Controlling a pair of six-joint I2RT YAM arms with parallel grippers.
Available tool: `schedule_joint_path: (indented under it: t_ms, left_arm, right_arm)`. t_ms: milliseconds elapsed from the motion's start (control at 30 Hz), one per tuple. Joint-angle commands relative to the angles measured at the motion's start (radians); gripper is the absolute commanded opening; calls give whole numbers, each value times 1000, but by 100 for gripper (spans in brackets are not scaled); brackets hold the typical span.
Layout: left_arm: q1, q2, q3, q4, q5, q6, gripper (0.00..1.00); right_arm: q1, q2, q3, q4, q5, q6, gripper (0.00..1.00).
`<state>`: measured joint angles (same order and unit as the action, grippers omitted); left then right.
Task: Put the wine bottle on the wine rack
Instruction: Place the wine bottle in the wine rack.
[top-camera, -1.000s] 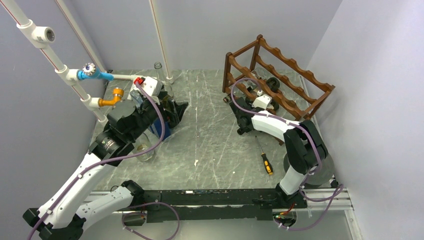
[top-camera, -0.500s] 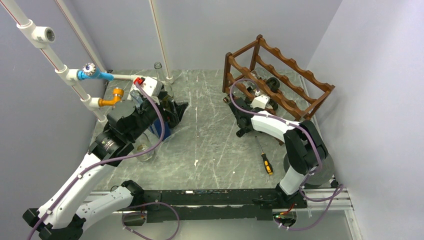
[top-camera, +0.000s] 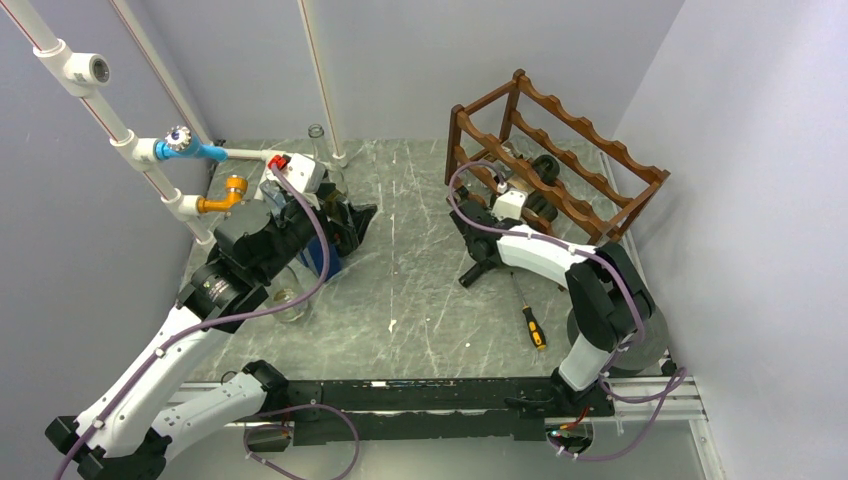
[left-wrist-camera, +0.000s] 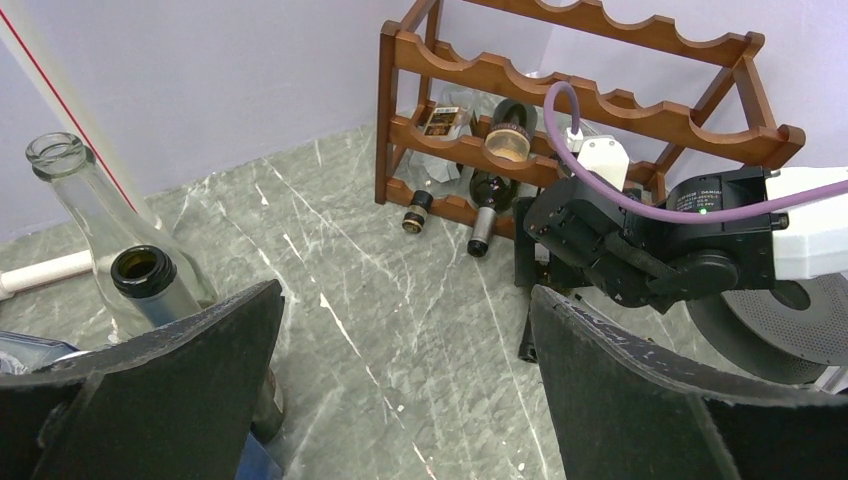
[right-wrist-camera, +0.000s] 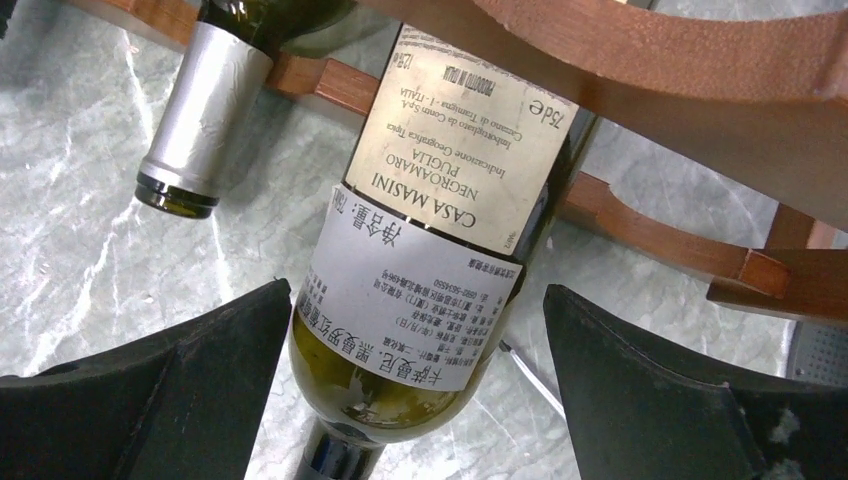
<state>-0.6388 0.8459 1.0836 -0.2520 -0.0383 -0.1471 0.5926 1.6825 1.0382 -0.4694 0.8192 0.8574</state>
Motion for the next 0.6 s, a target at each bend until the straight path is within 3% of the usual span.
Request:
schedule_joint_path:
  t_ms: [0,467,567]
  left_arm:
    - [-4,-2,28,21,21,-8,99]
    - [-4,6,31,19,29,-13,100]
    - [-4,4,25,26,29,-12,99]
  right_arm:
    - [22,-43,18,-60,64,-12,100]
    - [126,-119,88,-249,114,63,100]
    - [172,-122,128,-358,109,173,100]
